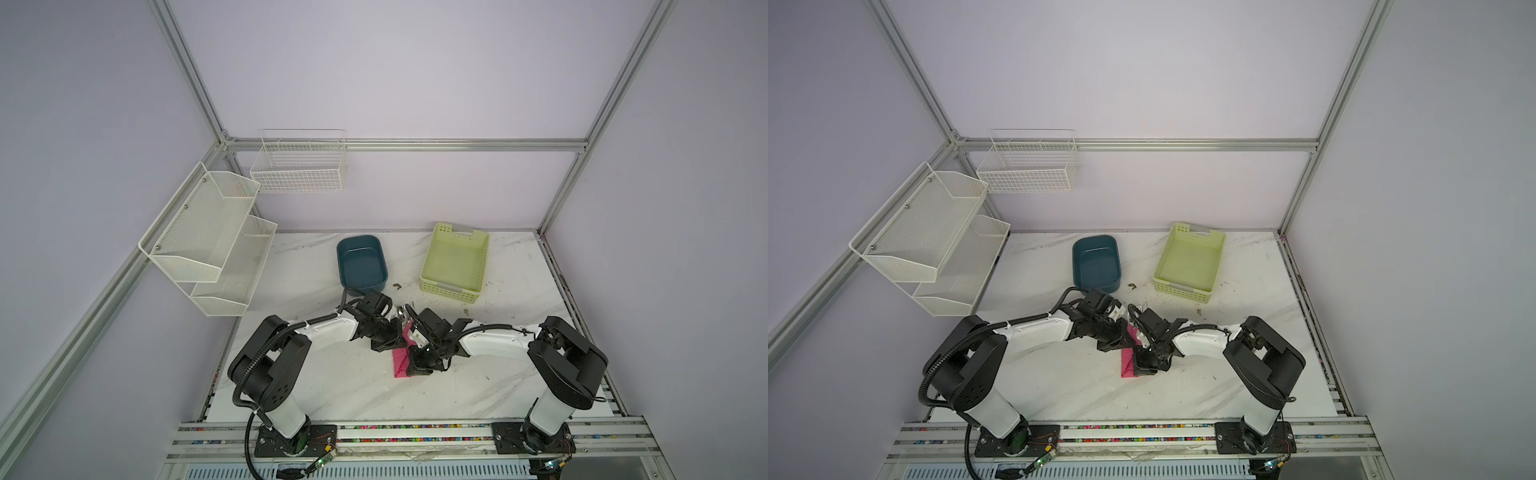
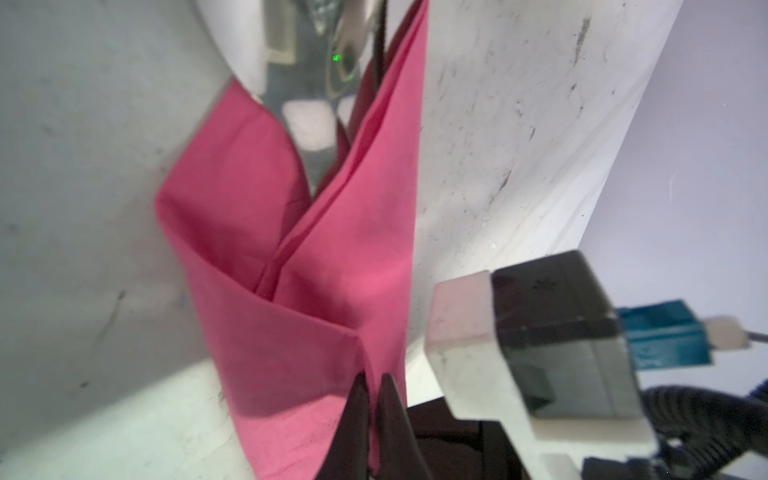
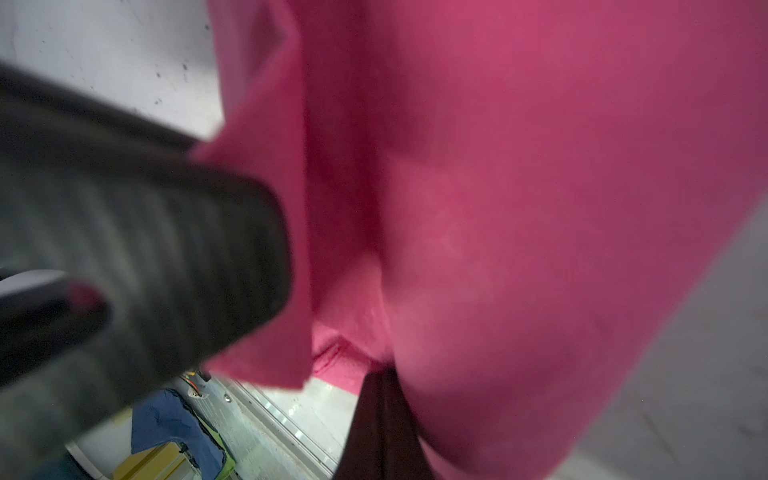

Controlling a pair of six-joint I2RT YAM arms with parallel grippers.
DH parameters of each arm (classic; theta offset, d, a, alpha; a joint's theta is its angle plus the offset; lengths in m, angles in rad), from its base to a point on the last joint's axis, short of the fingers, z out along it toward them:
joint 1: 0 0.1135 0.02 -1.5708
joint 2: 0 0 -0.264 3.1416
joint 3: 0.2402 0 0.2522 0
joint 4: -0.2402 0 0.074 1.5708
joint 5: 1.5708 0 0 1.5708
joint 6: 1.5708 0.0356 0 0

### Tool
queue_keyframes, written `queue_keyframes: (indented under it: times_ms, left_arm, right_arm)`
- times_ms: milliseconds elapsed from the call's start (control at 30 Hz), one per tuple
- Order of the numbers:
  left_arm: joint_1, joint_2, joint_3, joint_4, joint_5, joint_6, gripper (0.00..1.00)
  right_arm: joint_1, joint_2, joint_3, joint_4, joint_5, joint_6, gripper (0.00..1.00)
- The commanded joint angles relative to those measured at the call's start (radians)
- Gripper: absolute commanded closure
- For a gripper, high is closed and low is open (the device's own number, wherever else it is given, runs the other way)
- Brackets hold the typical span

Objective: Place the utensils on the paper napkin and roll it up

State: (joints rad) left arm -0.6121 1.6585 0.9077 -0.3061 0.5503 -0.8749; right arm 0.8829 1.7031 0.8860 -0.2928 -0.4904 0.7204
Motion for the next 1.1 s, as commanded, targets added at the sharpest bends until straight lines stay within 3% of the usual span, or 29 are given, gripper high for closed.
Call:
queue_keyframes:
  times_ms: [0,433,700,967,1067]
  left_arm:
    - [-0.013,0.009,0.095,0.037,0.039,-0.013,0.91]
    - [-0.037,0.129,0.140,0.091,0.080,-0.035,0.91]
    - [-0.037,0.141,0.113,0.020,0.033,-0.004,0.92]
    - [-0.037,0.140,0.100,-0.005,0.017,0.010,0.92]
    - [-0.037,0.135,0.100,-0.005,0.015,0.010,0.92]
  right_arm:
    - [0.002,0.001,-0.019,-0.045,0.049,-0.004,0.98]
    - [0.002,-0.023,-0.021,-0.053,0.052,-0.002,0.98]
    - [-0.004,-0.109,0.015,-0.062,0.032,0.005,0.96]
    - [-0.125,-0.188,-0.027,-0.063,-0.014,-0.020,0.95]
    - [-0.136,-0.176,-0.048,-0.060,-0.025,-0.039,0.82]
